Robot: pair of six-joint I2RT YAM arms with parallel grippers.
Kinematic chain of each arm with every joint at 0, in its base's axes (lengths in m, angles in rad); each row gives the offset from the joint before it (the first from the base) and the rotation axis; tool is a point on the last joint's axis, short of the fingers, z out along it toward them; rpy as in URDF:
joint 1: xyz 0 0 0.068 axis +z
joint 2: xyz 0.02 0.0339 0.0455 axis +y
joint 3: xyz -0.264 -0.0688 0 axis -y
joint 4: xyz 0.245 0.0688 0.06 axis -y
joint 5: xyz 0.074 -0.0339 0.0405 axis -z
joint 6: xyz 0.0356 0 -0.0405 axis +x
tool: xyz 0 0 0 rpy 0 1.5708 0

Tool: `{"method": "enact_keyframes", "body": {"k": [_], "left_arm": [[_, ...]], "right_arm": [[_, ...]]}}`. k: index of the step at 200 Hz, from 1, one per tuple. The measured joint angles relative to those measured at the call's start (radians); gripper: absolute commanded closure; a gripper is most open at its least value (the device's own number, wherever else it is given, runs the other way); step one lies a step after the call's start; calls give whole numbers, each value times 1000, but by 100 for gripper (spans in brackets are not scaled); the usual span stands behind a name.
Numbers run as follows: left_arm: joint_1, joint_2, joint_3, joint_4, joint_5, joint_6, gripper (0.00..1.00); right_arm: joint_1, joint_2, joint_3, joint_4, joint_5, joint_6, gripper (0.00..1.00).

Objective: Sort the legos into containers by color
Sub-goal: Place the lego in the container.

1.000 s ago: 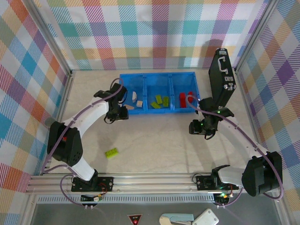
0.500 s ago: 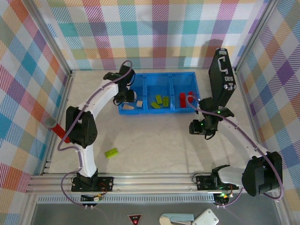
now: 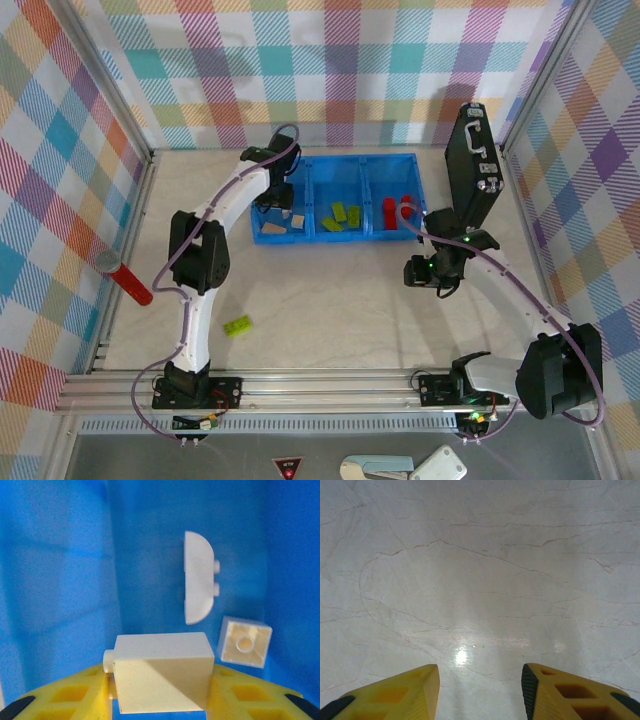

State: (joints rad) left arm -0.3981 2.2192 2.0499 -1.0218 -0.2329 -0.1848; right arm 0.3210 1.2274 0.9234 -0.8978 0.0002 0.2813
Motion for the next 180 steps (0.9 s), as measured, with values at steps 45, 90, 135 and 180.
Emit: {"method": "enact_keyframes", "body": {"k": [45,90,135,180], "left_arm": [[1,70,47,3,-31,20,56],[1,133,76,7,-61,21,55],[1,146,78,7,-72,21,51],[1,147,79,9,-71,21,48]], "right_arm": [[0,0,0,0,0,3,52],[0,0,0,0,0,3,51],[0,0,0,0,0,3,51],[0,0,0,0,0,3,51]]}}
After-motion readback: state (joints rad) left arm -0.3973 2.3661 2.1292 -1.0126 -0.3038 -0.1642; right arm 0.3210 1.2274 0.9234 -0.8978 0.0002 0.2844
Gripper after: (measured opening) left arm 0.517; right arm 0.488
